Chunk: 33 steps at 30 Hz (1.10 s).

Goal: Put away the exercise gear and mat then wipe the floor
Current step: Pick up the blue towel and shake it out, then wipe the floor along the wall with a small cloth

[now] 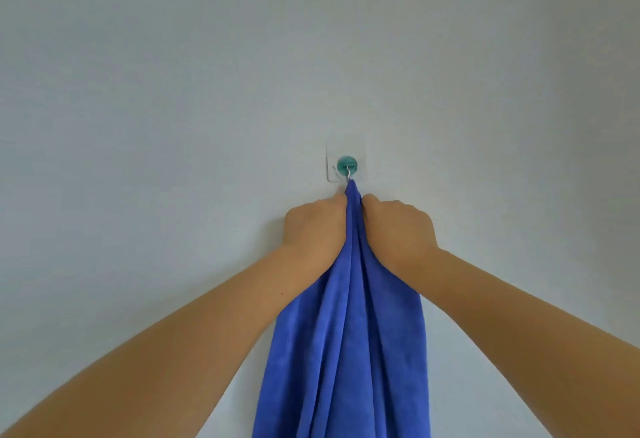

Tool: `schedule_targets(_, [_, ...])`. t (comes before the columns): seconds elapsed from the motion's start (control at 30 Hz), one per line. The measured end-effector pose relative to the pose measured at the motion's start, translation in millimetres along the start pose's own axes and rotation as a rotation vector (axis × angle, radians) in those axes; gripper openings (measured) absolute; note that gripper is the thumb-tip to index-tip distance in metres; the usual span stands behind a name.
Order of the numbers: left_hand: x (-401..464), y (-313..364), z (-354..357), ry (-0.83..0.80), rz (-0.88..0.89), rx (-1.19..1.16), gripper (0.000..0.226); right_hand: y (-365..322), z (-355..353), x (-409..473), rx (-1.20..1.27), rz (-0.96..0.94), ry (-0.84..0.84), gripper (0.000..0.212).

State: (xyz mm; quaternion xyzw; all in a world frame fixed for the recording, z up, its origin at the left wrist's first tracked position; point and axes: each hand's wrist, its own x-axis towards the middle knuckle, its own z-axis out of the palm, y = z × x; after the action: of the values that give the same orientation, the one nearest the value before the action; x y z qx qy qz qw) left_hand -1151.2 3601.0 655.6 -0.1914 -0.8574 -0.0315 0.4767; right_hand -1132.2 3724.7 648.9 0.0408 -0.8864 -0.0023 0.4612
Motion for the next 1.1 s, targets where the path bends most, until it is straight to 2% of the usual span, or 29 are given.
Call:
schedule_targets(0.07, [-25.9,4.1,-1.3,-0.079,-0.049,-0.009,0.022,-5.2,-0.8,-15.2,0.044,0.002,-0.073,0.017])
schedule_targets(0.2, [-114.5,15.0,9.2,-0.127,-0.218,-0.206,0.025,-13.8,16.4,-86.4,0.229,0.010,-0.156,0.025])
schedule_targets(0.3, [-192.3,24.1,14.4,-0.187,-0.317,-0.220,0.032,-28.7,32.4,-161.4,0.366,-0.005,-0.226,0.051])
schedule_targets(0.37, [-237.1,29.9,9.7,-0.217,-0.406,-0.229,0.034,-46.4,39.9,-214.1,0.437,-0.040,-0.318,0.058])
schedule_targets(0.57, [-405.3,44.9,-15.3,-0.377,-0.719,-0.201,0.027,-122.1,64.7,-367.9,0.603,-0.143,-0.604,0.049])
schedule_targets(0.67, [-498.1,55.5,-39.7,-0.501,-0.849,-0.148,0.030,-154.2,60.0,-434.4,0.636,-0.226,-0.611,0.042])
schedule_targets(0.8, [-612.8,64.2,-75.5,-0.615,-0.965,-0.041,0.033,-196.6,48.5,-529.8,0.694,-0.420,-0.640,0.046])
schedule_targets(0.93, [-712.3,66.2,-130.6,-0.741,-1.033,0.062,0.036,-252.1,20.9,-623.4,0.740,-0.542,-0.689,0.047])
schedule_targets(1.1, [-832.9,64.3,-233.0,-0.888,-1.182,0.190,0.040,-322.2,-33.7,-730.8,0.706,-0.740,-0.974,0.053])
